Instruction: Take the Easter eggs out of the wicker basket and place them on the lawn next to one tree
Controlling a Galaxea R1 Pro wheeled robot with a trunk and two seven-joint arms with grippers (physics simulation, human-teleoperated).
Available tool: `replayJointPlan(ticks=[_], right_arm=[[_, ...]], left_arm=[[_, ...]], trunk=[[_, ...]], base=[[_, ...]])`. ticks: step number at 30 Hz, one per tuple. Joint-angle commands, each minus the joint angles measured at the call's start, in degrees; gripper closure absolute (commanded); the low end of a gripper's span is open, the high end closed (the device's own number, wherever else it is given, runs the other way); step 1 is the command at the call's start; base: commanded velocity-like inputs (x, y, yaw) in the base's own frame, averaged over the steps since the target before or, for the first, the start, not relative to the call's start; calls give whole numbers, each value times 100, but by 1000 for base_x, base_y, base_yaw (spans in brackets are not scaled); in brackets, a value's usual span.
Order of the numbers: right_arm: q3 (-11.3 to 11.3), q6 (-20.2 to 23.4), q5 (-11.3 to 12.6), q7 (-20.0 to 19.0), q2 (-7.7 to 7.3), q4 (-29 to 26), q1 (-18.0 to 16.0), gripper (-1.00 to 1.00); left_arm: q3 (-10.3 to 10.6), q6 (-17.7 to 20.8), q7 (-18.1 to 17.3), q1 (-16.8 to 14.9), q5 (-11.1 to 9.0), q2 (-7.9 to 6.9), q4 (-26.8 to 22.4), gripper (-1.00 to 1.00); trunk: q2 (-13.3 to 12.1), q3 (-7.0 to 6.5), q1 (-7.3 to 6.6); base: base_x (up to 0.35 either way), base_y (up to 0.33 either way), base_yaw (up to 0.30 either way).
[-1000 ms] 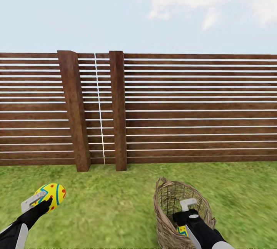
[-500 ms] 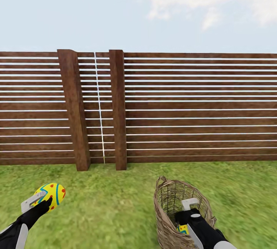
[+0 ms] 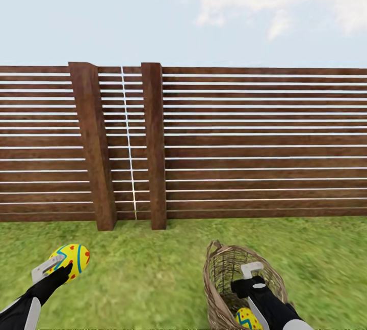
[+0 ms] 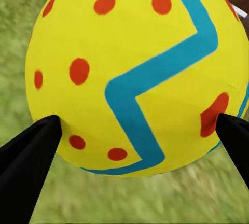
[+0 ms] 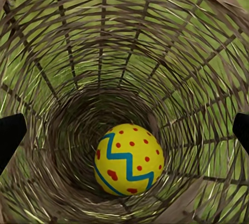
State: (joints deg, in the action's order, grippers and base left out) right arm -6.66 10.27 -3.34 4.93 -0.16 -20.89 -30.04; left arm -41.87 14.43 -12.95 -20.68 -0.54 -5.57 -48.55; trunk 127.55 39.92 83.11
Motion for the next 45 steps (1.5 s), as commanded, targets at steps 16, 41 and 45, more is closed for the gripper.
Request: replayJointPlan(ticks=[16, 41, 45], right_arm=[[-28, 45, -35, 26, -1, -11, -2, -100], [-25, 45, -43, 26, 7, -3, -2, -100], [-14, 53, -38, 26, 7, -6, -2, -100]], left_arm=[[-23, 43, -41, -4, -7, 34, -9, 100], [-26, -88, -41, -5, 1, 169, -9, 100], [-23, -74, -41, -6, 2, 177, -5, 100]], trunk=[[646, 294, 351], [847, 384, 461], [1007, 456, 549]], base=[[0, 0, 0], [95, 0, 0], [0, 0, 0]])
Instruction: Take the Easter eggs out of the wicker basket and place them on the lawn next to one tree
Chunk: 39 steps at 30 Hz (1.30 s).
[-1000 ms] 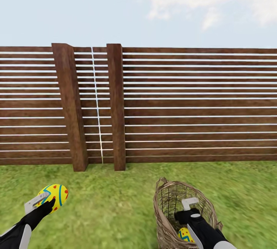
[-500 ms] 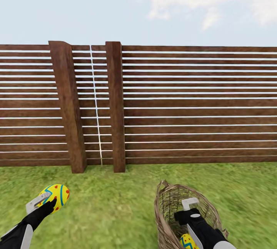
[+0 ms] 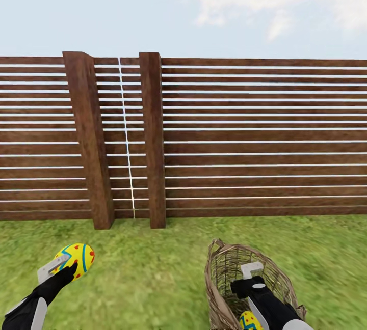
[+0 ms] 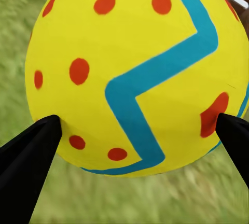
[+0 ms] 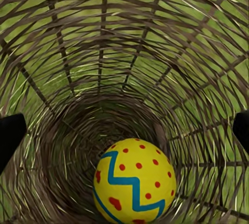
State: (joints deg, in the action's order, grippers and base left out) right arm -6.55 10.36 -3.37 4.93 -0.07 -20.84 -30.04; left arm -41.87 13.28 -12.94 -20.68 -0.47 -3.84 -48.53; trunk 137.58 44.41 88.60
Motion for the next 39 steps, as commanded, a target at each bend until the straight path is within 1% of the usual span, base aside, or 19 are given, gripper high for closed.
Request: replayJointPlan(ticks=[1, 8, 11, 14, 17, 22, 24, 26, 28, 34, 37, 39], right_arm=[[-39, 43, -37, 26, -1, -14, -2, -100], [-56, 2, -33, 17, -1, -25, -2, -100], [-57, 2, -34, 17, -1, -26, -2, -100], [-51, 2, -33, 17, -1, -26, -2, -100], [-51, 2, -33, 17, -1, -26, -2, -100], [-28, 2, -33, 17, -9, -26, -2, -100], [-17, 2, -26, 17, -10, -26, -2, -100], [-14, 2, -24, 17, -10, -26, -2, -100], [-14, 2, -22, 17, -10, -27, -2, -100], [-13, 2, -22, 17, -10, -34, -2, -100], [-13, 8, -19, 17, -10, -34, -2, -100], [-16, 10, -20, 17, -10, -34, -2, -100]], left_arm=[[-23, 42, -42, -6, -6, 5, -7, 100], [-23, 43, -42, -7, -6, 7, -3, 100], [-11, 43, -42, -7, -6, 6, 83, 100], [165, 39, -34, -6, -6, 6, 105, 100], [217, 35, -33, -6, -6, 2, 107, 100], [223, 35, -27, -7, -6, 6, 115, 100], [218, -9, -31, -5, -6, 8, 110, 100], [217, -183, -33, -5, -6, 18, 116, 100], [227, -240, -32, -6, -6, 36, 198, 100], [232, -276, -27, -5, -6, 41, 308, 100], [226, -296, -33, -4, -6, 41, 308, 100], [227, -299, -33, -3, -7, 41, 309, 100]], trunk=[[44, 25, 21], [325, 151, 175], [445, 204, 241], [566, 258, 307], [570, 325, 315], [576, 436, 328], [576, 436, 328], [576, 436, 328], [576, 436, 328], [576, 436, 328], [576, 436, 328], [579, 480, 333]], base=[[0, 0, 0], [0, 0, 0], [0, 0, 0], [0, 0, 0], [0, 0, 0], [0, 0, 0], [0, 0, 0], [25, 0, 0], [224, 0, 0], [317, 0, 0], [127, 0, 0], [15, 0, 0]])
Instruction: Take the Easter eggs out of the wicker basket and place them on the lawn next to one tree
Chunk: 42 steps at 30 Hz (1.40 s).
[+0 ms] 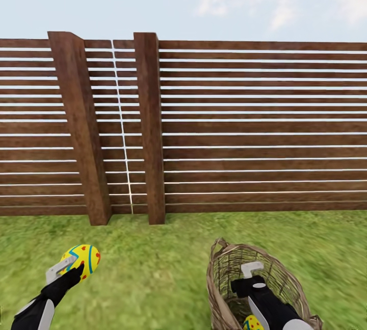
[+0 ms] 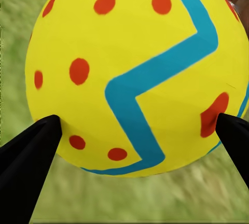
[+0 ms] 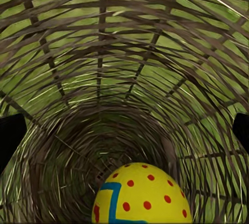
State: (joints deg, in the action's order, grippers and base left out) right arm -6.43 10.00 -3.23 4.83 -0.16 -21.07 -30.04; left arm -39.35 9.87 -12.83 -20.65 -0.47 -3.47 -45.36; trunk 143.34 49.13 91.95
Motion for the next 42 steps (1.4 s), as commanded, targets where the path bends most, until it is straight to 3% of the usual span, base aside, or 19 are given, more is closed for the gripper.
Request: replayJointPlan(ticks=[1, 7, 20, 22, 24, 25, 26, 30, 42], right_arm=[[-27, 45, -34, 27, -2, -11, -1, -100], [-25, 56, -29, 27, -2, -11, -1, -100], [-14, 63, -29, 28, -15, -11, -1, -100], [-8, 69, -20, 15, -162, -21, -1, -100], [42, 86, 114, -582, -692, -33, -1, -100], [89, 187, 334, -1067, -956, -82, -1, -100], [110, 359, 478, -1280, -1092, -204, -1, -100], [131, 513, 620, -1412, -1556, -403, -1, -100], [133, 514, 630, -1190, -1593, -416, -1, -100]], left_arm=[[-23, 43, -43, -7, -6, 4, -8, 100], [-20, 46, -39, -9, -6, 4, -8, 100], [-21, 41, -42, -8, -6, 48, 1, 100], [-20, 41, -40, -8, -6, 42, -3, 100], [-23, 41, -42, -8, -6, 41, -1, 100], [-27, 40, -41, -9, -6, 45, 0, 100], [-28, 41, -43, -8, -6, 47, 1, 100], [-29, 41, -44, -8, -6, 45, -1, 100], [-20, 41, -9, -8, 3, 46, 4, 100]], trunk=[[5, 29, 1], [13, 162, 17], [13, 162, 17], [13, 162, 17], [13, 162, 17], [13, 162, 17], [13, 162, 17], [13, 162, 17], [13, 162, 17]], base=[[5, 0, 0], [1, 0, 6], [0, 27, 145], [0, 14, 1], [0, 3, 0], [0, 0, 0], [0, 0, 0], [0, 0, 0], [4, 204, 0]])
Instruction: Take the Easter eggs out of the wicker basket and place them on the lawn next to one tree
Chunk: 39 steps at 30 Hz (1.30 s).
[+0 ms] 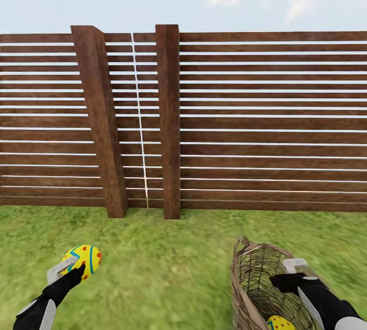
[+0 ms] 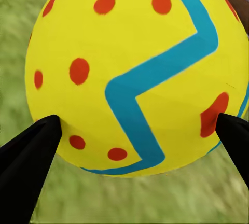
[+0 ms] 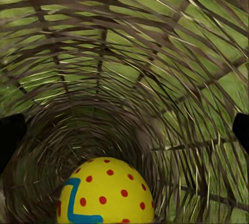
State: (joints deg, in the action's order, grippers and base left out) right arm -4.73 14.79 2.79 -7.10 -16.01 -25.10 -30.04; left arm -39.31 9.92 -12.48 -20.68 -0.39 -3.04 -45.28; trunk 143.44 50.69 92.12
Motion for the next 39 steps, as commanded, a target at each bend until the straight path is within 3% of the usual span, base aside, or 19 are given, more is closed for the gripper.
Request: replayJointPlan(ticks=[1, 21, 39], right_arm=[[-37, 38, 29, 5, -8, -12, -2, -100], [-46, 40, 29, 7, 9, -12, -2, -100], [-46, 33, 29, 7, 1, -15, -2, -100]], left_arm=[[-24, 37, -44, -4, -5, 4, -3, 100], [-33, -174, -61, -6, -5, 32, 125, 100], [-16, -169, -52, -4, 3, 119, 247, 100]], trunk=[[3, 6, -1], [3, 6, -1], [27, 405, 46]], base=[[128, 262, 0], [44, 58, 0], [0, 0, 0]])
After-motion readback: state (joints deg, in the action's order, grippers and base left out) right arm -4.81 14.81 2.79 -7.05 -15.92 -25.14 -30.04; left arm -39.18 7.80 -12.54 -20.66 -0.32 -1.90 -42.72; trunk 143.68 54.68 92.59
